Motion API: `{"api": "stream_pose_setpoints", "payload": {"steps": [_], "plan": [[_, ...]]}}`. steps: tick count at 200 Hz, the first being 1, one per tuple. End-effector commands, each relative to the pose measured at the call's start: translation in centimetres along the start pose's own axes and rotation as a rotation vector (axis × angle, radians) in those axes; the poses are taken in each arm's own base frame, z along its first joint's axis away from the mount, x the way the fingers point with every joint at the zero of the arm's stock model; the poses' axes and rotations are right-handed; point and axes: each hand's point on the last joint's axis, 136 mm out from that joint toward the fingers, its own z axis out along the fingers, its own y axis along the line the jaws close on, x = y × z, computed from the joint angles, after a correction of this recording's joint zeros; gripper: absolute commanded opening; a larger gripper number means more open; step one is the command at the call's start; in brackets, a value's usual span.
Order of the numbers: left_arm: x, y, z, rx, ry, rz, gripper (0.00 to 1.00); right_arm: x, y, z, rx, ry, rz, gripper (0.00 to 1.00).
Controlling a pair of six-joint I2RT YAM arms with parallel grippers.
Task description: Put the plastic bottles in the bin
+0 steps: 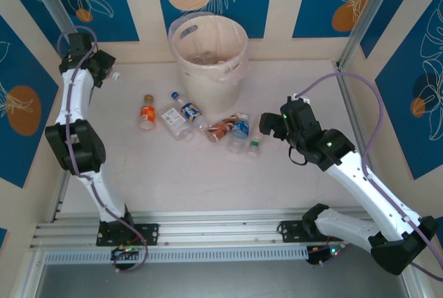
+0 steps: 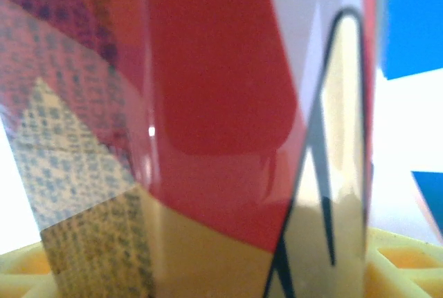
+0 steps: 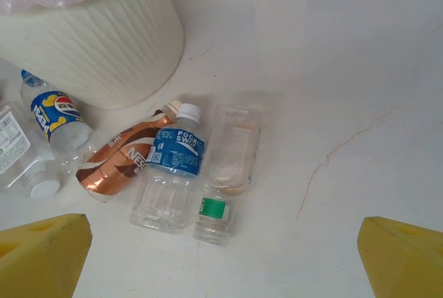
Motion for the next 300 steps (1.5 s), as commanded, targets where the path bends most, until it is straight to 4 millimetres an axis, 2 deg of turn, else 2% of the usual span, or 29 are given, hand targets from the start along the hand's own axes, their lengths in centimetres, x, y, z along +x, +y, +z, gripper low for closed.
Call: {"api": "stream_pose_setpoints", "payload": {"steps": [1,33,64,117,153,188,224,252,300], "plan": [[1.4,-4.4,-3.1,0.118,-0.025,0.119,0.70,0.2,-0.5,-0.2,0.016,-0.013,0.024,0.99],[3.2,-10.1,-8.1,0.265,-0.085,0.255,0.69,0.8,-0.6,0.1,0.022,0.004,0.023,0.99],[5.5,-14.2,-12.3,0.371,-0.133,0.369,0.68,1.2,-0.8,0.3,0.027,0.014,0.025,0.99],[9.9,-20.7,-16.7,0.541,-0.206,0.544,0.66,1.9,-0.6,0.3,0.014,0.030,0.027,0.99],[12.7,-25.6,-18.4,0.650,-0.264,0.649,0.66,2.4,-0.2,0.2,0.002,0.044,0.021,0.99],[15.2,-29.2,-17.7,0.687,-0.281,0.729,0.66,2.5,0.5,-0.2,-0.014,0.045,0.011,0.99],[17.0,-31.2,-15.1,0.695,-0.281,0.773,0.66,2.5,1.1,-0.5,-0.022,0.049,-0.005,0.99],[18.2,-31.6,-12.7,0.680,-0.283,0.817,0.66,2.7,1.3,-0.7,-0.022,0.050,-0.016,0.99],[20.0,-30.8,-9.0,0.634,-0.245,0.868,0.67,2.9,1.6,-0.8,-0.024,0.051,-0.029,0.99]]}}
